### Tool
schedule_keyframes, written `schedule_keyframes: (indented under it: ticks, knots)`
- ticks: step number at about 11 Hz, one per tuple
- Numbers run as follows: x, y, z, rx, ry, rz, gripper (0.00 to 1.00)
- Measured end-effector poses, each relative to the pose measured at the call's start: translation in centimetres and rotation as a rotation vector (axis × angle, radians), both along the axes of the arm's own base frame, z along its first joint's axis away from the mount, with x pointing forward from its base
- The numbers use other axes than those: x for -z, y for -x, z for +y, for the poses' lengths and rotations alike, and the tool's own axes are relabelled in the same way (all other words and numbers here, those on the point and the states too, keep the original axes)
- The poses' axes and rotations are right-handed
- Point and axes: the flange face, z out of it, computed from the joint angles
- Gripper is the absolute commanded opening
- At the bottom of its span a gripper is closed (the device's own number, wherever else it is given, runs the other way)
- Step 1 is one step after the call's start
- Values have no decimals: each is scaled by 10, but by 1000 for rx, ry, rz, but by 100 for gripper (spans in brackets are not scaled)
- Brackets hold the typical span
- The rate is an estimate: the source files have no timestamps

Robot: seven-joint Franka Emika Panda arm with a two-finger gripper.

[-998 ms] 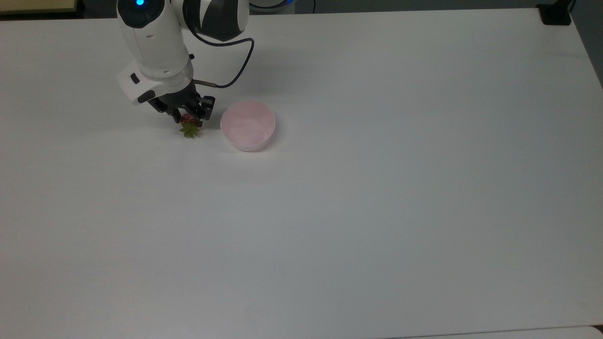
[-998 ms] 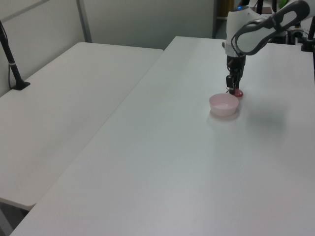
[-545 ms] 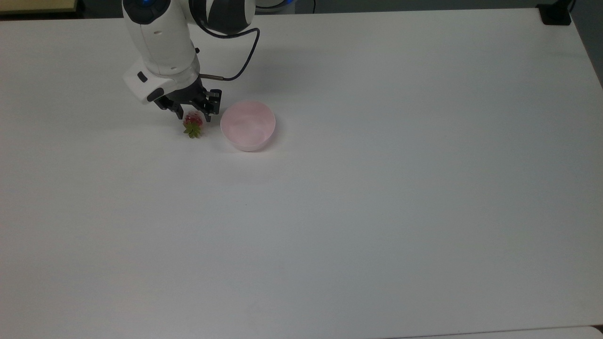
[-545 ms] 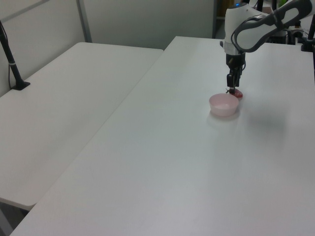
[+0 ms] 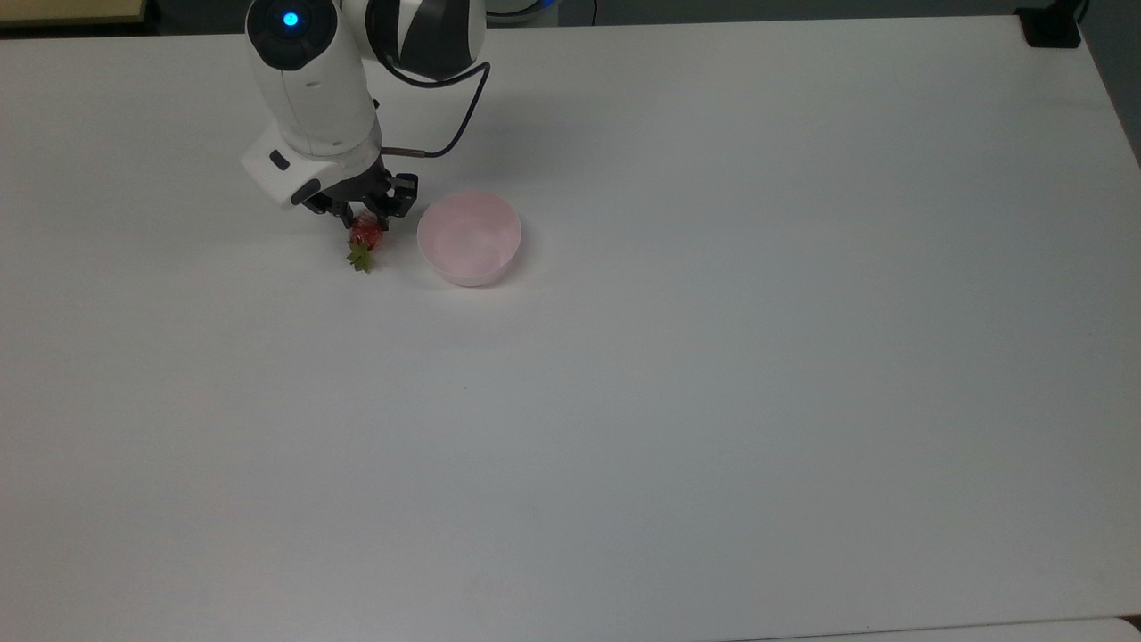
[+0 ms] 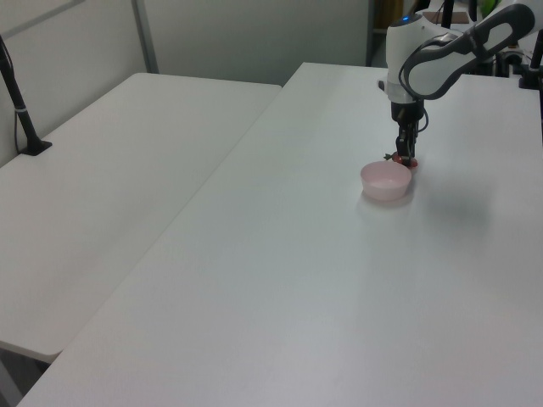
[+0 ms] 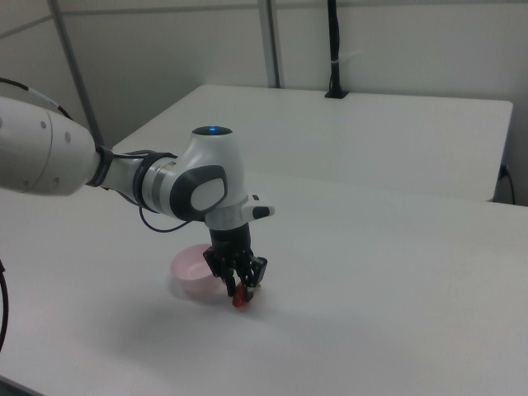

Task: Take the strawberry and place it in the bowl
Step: 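Lift the strawberry up off the table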

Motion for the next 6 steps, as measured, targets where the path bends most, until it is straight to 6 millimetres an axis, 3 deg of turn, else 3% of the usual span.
schedule_keyframes:
  ticks: [4,6]
  knots:
    - [-5,-1,0,0,0,-5,19]
    - [-27,-1,0,3,-3,-6,19]
